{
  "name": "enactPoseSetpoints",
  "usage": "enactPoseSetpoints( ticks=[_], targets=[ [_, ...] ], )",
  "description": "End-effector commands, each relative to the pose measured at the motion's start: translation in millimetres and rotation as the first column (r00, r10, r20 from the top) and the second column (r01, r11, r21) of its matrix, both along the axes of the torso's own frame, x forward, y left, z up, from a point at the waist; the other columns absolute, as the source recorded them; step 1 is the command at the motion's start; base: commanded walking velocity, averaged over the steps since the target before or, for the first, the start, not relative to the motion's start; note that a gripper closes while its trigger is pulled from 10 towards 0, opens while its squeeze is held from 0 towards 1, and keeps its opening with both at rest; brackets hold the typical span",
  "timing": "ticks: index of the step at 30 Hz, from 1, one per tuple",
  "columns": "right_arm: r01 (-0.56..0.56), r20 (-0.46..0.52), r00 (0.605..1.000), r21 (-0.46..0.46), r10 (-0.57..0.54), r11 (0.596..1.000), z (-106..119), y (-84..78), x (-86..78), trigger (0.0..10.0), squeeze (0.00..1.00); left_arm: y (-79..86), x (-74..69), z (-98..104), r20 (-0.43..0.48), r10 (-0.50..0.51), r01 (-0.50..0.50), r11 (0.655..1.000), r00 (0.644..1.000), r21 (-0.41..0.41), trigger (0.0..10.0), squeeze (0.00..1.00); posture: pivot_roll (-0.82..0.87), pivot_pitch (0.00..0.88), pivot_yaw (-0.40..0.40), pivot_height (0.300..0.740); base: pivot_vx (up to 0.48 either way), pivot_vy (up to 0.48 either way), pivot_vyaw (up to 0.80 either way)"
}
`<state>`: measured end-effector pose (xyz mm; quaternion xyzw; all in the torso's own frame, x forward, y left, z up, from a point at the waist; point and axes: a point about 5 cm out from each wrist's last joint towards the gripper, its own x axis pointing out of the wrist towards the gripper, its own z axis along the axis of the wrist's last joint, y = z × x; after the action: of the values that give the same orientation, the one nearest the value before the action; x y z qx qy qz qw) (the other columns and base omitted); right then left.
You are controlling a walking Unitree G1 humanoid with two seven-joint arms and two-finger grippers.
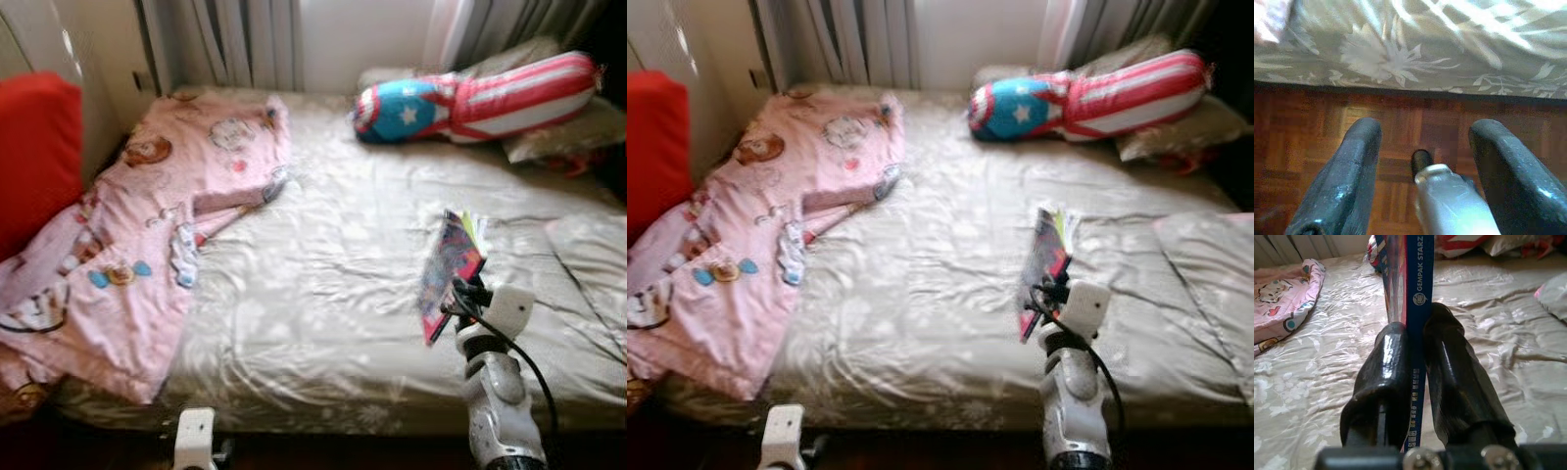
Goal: Clean up the room
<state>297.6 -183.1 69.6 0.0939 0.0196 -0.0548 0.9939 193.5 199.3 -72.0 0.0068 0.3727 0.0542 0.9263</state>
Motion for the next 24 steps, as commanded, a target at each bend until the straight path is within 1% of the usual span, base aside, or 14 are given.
enactPoseSetpoints(
  ticks=[1,7,10,24],
  targets=[
    [0.012,0.044,0.999,-0.007,-0.012,1.0,8.7,-5.0,2.2,10.0,0.0,-5.3,-4.7,-3.7,-0.024,0.001,-0.001,1.0,1.0,-0.016,10.0,0.0,-0.11,0.092,-0.021,0.732,0.0,-0.446,0.0],
    [0.009,0.039,0.999,-0.009,-0.008,1.0,7.8,-4.9,1.8,10.0,0.0,-6.0,-6.1,-4.6,-0.029,0.0,-0.001,1.0,1.0,-0.017,10.0,0.0,-0.12,0.095,-0.022,0.732,0.0,-0.444,0.0],
    [0.006,0.037,0.999,-0.01,-0.005,1.0,7.3,-4.5,1.8,10.0,0.0,-6.2,-7.1,-5.3,-0.034,0.001,-0.001,1.0,0.999,-0.019,10.0,0.0,-0.12,0.095,-0.022,0.732,0.0,-0.322,0.0],
    [0.0,0.029,1.0,-0.006,0.0,1.0,5.1,-3.0,1.1,10.0,0.0,-4.4,-8.8,-5.9,-0.039,0.008,-0.009,1.0,0.999,-0.019,10.0,0.0,-0.12,0.097,-0.023,0.732,0.0,0.0,0.0]
  ],
)
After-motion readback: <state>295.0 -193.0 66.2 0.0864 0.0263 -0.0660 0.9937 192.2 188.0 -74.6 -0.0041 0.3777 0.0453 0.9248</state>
